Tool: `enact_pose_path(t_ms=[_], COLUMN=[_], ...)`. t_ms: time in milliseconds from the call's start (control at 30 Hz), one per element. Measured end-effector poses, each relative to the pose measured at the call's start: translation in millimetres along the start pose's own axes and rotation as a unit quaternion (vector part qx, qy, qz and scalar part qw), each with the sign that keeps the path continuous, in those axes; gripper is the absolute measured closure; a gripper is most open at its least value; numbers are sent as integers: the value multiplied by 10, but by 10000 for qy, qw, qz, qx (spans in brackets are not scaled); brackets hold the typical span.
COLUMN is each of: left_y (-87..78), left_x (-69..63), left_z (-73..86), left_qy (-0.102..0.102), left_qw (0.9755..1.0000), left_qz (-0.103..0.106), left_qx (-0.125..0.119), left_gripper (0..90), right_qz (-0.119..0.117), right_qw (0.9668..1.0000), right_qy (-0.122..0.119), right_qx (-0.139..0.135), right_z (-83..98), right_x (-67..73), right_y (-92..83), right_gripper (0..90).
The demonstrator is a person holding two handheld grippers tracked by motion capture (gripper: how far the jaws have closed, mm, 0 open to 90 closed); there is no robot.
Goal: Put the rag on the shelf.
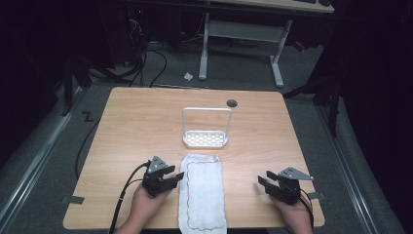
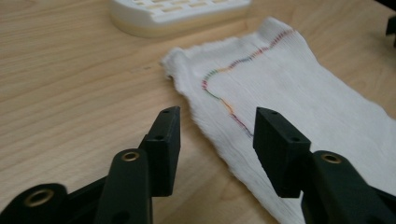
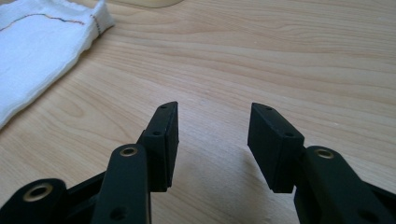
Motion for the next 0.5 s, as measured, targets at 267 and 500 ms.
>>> enact_pose_path(t_ms=[267, 500], left_y=[197, 341], left_x=[104, 200], left_z=[-35, -128], left_qy=[-113, -275], left_qw=[9997, 9989], left_qz=[-124, -311], left_qx=[154, 199], left_gripper=[445, 456], right_qz=[-238, -621], right_qw=[9995, 9972], right_qy=[-190, -411], right_qx=[-31, -49], right_z=[-78, -285], right_x=[292, 780], right_y=[111, 343], right_gripper=[467, 430])
Point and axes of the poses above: each handheld gripper's, and its own axes: y roughly forward along the jaws, z roughly out of its underside, x roughly to its left, the point moved 10 cm from there along y, roughly forward along the jaws, and after that the axes turned 12 degrees about y, right-handed, at the moved point
